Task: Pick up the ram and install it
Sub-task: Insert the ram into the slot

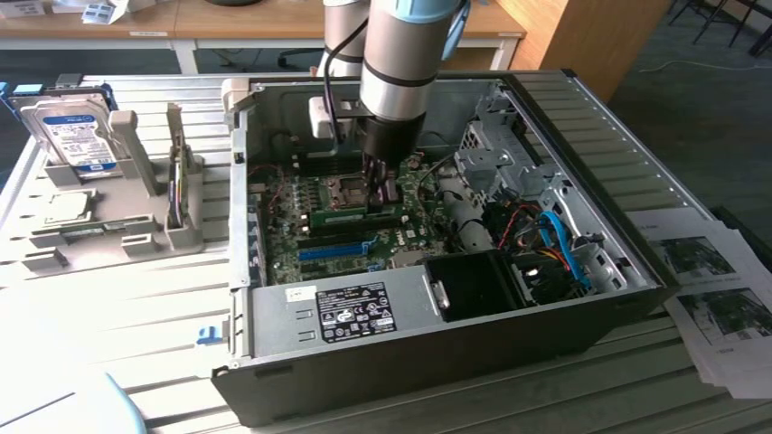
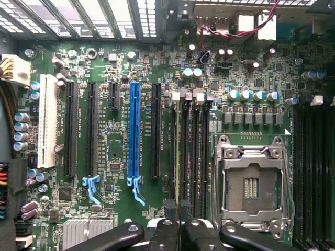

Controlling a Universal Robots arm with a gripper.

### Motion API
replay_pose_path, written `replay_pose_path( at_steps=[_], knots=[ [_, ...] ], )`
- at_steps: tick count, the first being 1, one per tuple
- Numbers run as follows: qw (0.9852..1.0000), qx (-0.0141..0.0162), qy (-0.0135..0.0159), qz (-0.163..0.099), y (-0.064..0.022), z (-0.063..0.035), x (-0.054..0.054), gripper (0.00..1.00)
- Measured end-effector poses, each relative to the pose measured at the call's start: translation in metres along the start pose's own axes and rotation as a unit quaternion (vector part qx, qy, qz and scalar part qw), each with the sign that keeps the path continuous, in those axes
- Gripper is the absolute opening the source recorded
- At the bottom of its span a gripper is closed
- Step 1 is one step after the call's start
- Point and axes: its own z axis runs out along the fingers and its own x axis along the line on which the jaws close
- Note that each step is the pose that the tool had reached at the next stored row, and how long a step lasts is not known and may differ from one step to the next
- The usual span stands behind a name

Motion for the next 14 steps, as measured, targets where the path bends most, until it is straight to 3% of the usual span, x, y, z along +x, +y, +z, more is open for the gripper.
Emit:
replay_pose_path(
  at_steps=[14],
  knots=[
    [1.0000, 0.0000, 0.0000, 0.000, -0.0001, 0.0034, 0.0000, 0.11]
  ],
)
